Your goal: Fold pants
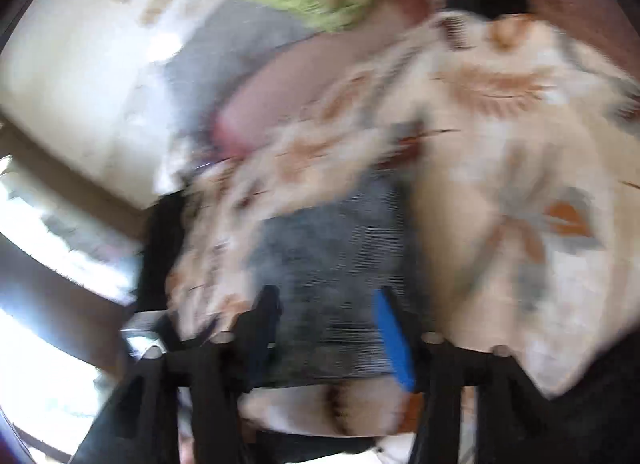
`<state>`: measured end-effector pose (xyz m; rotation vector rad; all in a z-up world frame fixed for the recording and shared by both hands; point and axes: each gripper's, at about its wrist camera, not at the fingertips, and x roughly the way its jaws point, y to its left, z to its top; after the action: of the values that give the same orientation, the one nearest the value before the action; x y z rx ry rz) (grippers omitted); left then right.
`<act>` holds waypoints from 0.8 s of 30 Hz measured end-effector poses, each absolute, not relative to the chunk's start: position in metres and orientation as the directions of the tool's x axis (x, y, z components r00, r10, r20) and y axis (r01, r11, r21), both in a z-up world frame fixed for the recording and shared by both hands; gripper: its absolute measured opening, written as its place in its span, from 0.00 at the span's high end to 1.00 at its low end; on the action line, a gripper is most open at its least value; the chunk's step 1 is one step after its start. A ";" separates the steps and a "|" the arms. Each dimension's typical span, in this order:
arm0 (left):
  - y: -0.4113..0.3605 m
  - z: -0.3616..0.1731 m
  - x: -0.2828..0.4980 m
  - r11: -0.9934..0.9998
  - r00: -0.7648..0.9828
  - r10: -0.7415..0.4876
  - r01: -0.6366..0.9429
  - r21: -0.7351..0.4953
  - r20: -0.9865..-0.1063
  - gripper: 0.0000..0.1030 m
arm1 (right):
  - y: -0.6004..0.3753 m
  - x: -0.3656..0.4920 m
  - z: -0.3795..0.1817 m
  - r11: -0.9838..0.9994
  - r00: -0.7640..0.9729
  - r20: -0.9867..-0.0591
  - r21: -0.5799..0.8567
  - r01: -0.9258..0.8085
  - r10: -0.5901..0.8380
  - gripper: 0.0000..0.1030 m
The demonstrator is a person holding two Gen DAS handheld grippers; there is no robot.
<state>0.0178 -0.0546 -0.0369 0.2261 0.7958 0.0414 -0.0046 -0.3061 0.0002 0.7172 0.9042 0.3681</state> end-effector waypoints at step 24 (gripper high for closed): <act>-0.017 -0.045 0.012 0.907 0.558 -0.403 0.138 -0.398 -0.726 0.14 | -0.247 0.112 -0.028 0.979 0.381 -0.903 0.201 -0.029 0.196 0.28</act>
<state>0.0118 -0.0173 -0.0449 -0.3122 0.9282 -0.3250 0.1117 -0.2469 -0.0282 0.1607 1.1722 0.1447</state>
